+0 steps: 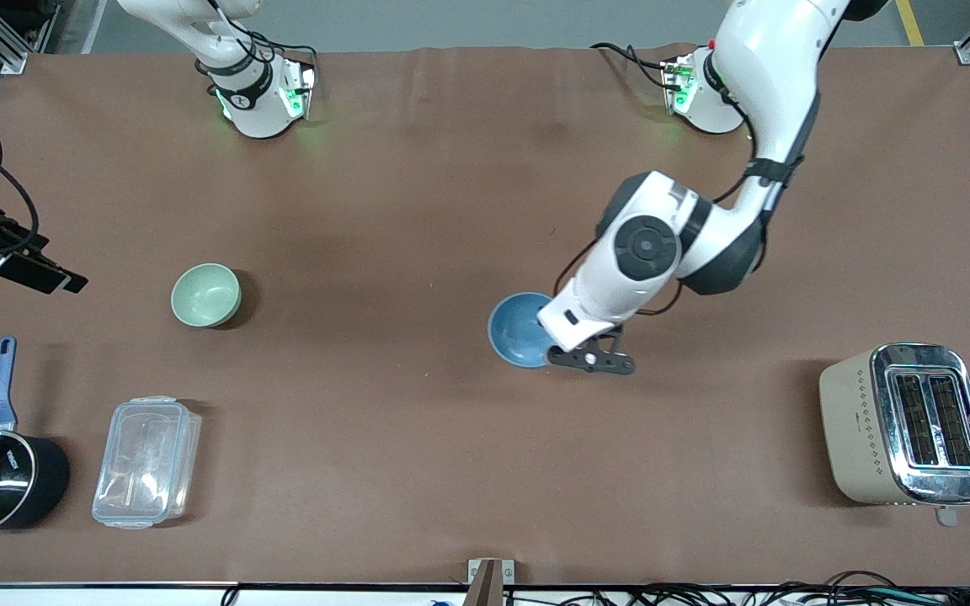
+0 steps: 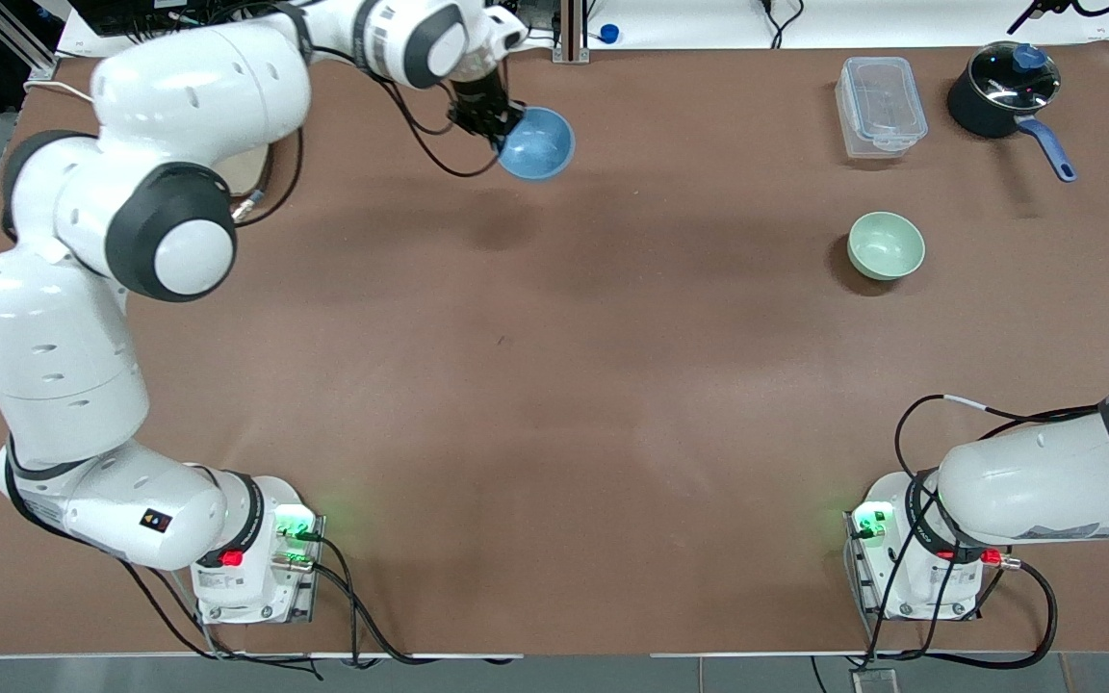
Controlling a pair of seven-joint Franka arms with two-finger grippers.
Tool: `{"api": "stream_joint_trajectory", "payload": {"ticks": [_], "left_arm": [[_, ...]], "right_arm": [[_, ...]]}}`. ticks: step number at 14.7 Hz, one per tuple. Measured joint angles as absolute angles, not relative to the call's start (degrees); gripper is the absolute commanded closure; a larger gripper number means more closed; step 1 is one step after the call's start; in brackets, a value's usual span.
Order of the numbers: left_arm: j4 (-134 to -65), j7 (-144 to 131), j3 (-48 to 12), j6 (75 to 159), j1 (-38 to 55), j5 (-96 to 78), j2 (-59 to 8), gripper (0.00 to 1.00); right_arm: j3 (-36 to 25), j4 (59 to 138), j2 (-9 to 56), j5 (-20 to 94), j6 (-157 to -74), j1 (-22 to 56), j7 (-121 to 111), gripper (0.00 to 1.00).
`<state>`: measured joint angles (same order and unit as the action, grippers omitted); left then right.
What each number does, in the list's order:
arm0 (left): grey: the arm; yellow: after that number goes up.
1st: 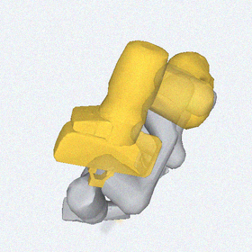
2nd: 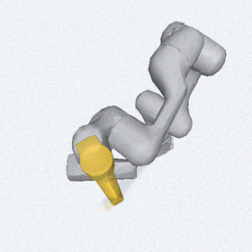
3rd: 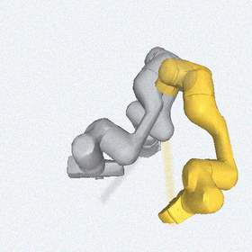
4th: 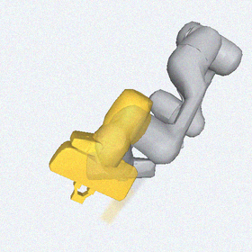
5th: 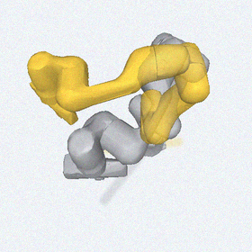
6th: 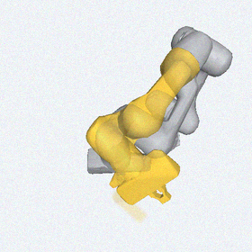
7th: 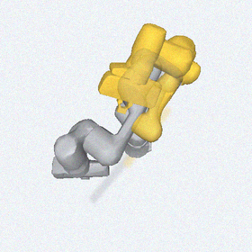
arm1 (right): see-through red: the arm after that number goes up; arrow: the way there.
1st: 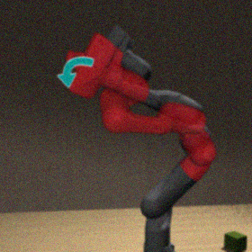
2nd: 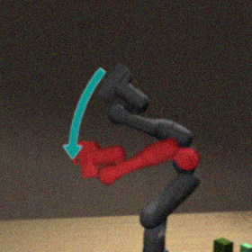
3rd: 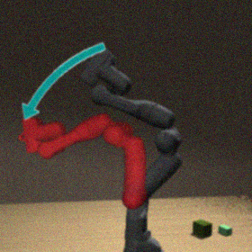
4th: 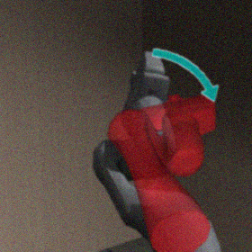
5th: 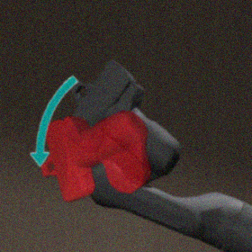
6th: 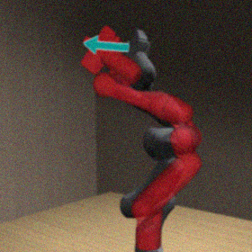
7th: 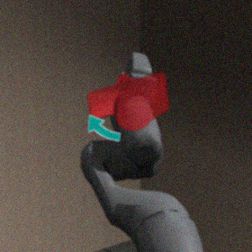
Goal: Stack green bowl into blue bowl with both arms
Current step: 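Slide the blue bowl with the left gripper toward the table center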
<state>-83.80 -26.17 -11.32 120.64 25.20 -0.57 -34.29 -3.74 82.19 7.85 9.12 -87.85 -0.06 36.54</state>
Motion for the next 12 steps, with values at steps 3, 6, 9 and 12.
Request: {"api": "stream_joint_trajectory", "payload": {"ticks": [3, 6, 9, 12], "left_arm": [[-80.6, -29.8, -11.3, 122.0, 29.4, -0.6, -38.3, 1.00], [-79.5, -32.6, -11.3, 126.4, 32.5, -0.6, -41.4, 1.00], [-79.3, -34.1, -11.3, 128.8, 33.9, -0.6, -42.9, 1.00], [-79.2, -34.5, -11.3, 129.4, 34.3, -0.6, -43.7, 1.00]], "right_arm": [[-3.8, 82.2, 7.9, 9.1, -87.8, -0.1, 36.8, 0.00], [-3.8, 82.2, 7.9, 9.1, -87.8, -0.2, 38.2, 0.00], [-3.8, 82.2, 7.9, 9.1, -87.9, -0.2, 38.6, 0.00], [-3.8, 82.2, 7.9, 9.1, -87.9, -0.2, 38.8, 0.00]]}}
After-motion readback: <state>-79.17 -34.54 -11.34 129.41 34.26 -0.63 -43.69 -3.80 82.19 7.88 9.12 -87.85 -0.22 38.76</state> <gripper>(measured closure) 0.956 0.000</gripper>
